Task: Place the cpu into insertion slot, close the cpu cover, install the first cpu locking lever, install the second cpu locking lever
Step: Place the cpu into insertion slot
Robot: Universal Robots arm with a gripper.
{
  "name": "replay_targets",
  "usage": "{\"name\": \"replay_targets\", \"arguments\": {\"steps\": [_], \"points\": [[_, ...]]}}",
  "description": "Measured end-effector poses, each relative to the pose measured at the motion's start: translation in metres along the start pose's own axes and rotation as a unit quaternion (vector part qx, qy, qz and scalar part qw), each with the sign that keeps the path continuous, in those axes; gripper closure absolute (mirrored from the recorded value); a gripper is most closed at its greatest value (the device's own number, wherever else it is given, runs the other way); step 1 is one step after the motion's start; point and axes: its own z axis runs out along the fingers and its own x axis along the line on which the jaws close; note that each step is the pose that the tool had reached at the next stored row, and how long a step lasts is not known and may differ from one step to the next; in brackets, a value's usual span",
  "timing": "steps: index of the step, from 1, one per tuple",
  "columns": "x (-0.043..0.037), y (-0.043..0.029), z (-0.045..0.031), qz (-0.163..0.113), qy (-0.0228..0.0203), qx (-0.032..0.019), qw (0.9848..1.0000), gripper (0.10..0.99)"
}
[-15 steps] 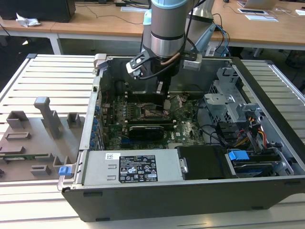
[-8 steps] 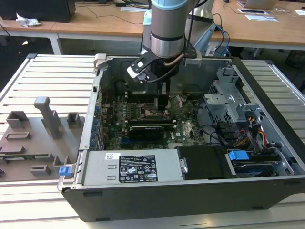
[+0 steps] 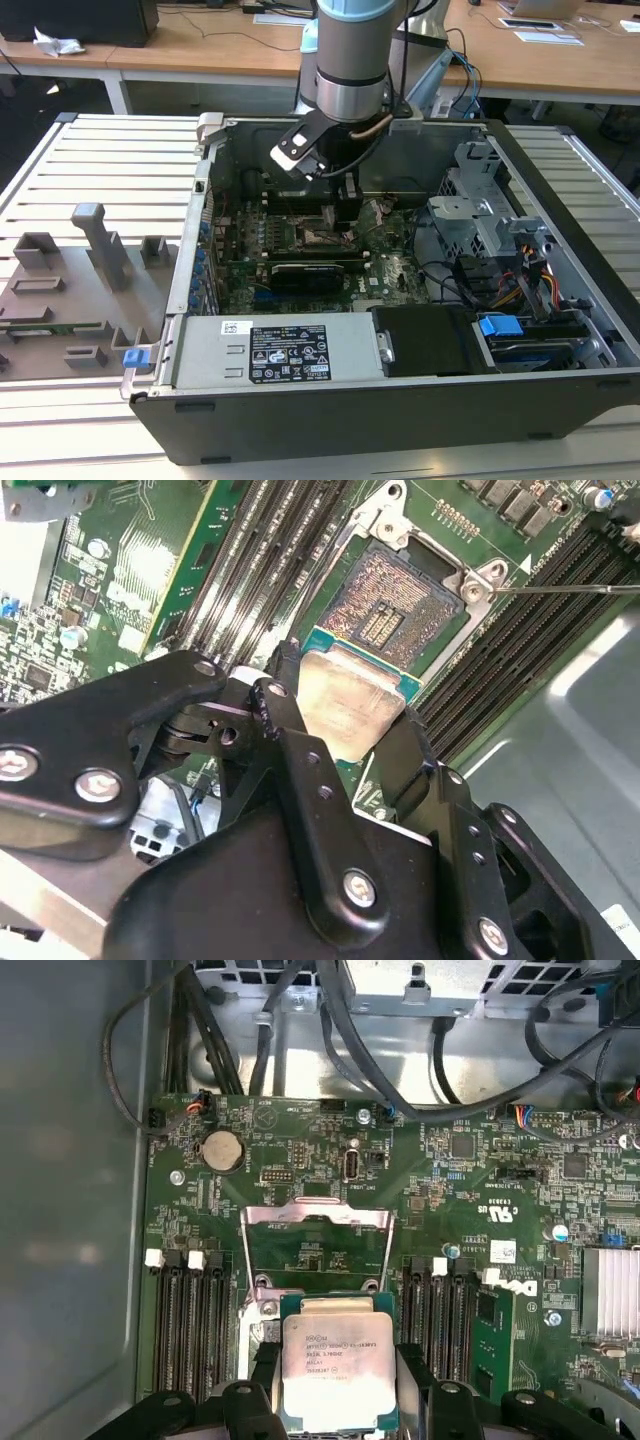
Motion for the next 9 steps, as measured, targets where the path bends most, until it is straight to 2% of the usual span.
{"name": "replay_targets", "arguments": {"steps": [1, 2, 3, 9], "points": [[0.0000, -0.0029, -0.0001, 0.000, 0.0000, -0.0001, 1.0000, 0.545], [0.0003, -0.0093, -0.0001, 0.000, -0.0001, -0.0007, 1.0000, 0.545], [0.0008, -0.0186, 0.0007, 0.000, 0.0000, -0.0013, 1.0000, 0.545], [0.0085, -0.0202, 0.0100, 0.000, 0.0000, -0.0013, 1.0000, 0.545]]}}
